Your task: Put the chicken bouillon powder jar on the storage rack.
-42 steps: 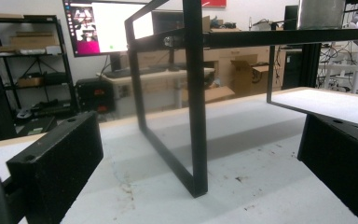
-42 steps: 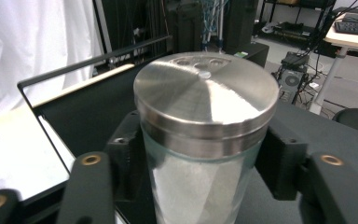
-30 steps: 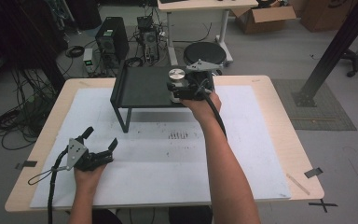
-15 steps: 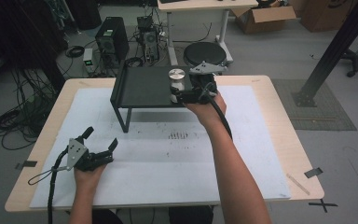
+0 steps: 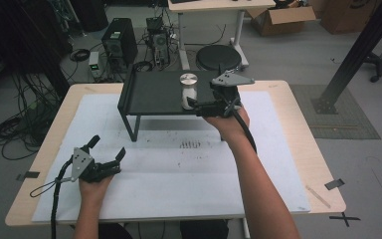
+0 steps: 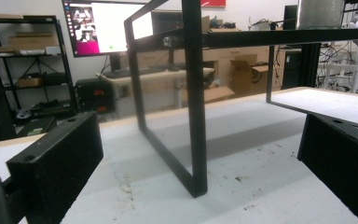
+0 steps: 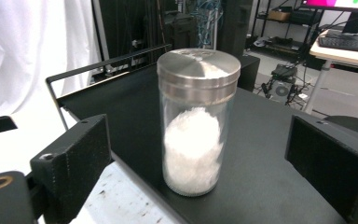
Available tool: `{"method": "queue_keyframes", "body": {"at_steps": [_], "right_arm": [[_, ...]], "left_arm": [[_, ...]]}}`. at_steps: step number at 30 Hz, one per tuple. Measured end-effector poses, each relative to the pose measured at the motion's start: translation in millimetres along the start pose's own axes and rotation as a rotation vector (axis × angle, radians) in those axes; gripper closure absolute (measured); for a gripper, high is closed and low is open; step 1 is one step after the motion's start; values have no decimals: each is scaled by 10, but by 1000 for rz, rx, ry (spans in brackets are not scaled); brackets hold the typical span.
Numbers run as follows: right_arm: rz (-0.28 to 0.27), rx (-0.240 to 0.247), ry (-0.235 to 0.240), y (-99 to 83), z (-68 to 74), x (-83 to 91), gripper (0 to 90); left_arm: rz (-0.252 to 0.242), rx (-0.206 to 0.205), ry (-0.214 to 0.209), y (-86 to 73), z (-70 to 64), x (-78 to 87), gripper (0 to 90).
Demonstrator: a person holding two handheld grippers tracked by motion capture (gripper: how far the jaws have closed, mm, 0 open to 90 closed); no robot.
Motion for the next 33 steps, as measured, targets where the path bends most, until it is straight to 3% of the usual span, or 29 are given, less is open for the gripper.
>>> {"method": "queue_keyframes", "body": {"at_steps": [17, 23, 33], "right_arm": [[-101, -3, 93, -65, 108, 284, 0], [-139, -12, 123, -161, 148, 391, 0], [-153, -17, 144, -358, 210, 534, 0]], "left_arm": [[-1, -2, 0, 0, -1, 1, 5], [1, -4, 0, 0, 1, 1, 4], [0, -1, 1, 0, 0, 0, 5]]}}
Point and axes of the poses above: each handheld gripper's, and its own axes: x roughly backward along the jaws, y roughly out of its top, z roughly to its left, the point moved 4 cm from there along -x, roughly forward along the jaws, and after that the axes turned 14 degrees about -z, right-handed, at the moved point
